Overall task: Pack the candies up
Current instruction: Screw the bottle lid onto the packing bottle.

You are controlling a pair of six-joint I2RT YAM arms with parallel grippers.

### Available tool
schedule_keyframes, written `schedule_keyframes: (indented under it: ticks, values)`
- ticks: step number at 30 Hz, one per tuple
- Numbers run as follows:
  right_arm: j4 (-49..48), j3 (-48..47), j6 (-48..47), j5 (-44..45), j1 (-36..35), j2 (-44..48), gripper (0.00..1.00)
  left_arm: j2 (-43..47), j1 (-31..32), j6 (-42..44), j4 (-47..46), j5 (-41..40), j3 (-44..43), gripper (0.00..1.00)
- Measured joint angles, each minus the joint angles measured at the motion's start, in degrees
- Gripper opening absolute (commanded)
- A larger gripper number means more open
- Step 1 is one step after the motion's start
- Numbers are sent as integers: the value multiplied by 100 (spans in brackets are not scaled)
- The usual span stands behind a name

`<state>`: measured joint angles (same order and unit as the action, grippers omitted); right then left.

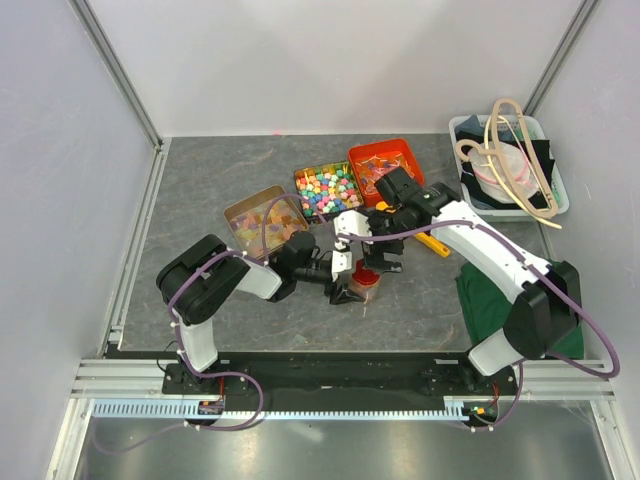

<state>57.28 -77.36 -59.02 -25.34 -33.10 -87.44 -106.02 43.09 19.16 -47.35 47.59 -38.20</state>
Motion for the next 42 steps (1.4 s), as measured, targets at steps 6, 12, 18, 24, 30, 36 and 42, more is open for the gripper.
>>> schedule_keyframes:
  ticks: [6, 12, 18, 24, 30, 36, 42]
  values:
    - [199, -203, -240, -4, -256, -223, 97, 0, 0, 85, 96, 297, -2, 2]
    - [535, -313, -367, -140, -310, -304, 98, 0, 0, 131, 136, 382, -9, 2]
    - [861, -417, -407, -258, -323, -317, 98, 0, 0, 133, 164, 393, -24, 2]
    - [859, -396, -317, -358, -437, -293, 97, 0, 0, 133, 177, 393, -31, 2]
    - [249, 264, -26, -382, -592, 37, 96, 0, 0, 133, 201, 396, -44, 2]
    - [-87, 535, 162, -310, -634, 105, 83, 0, 0, 133, 216, 400, -52, 2]
    - [-269, 535, 439, -264, -632, 109, 61, 0, 0, 133, 238, 393, -63, 2]
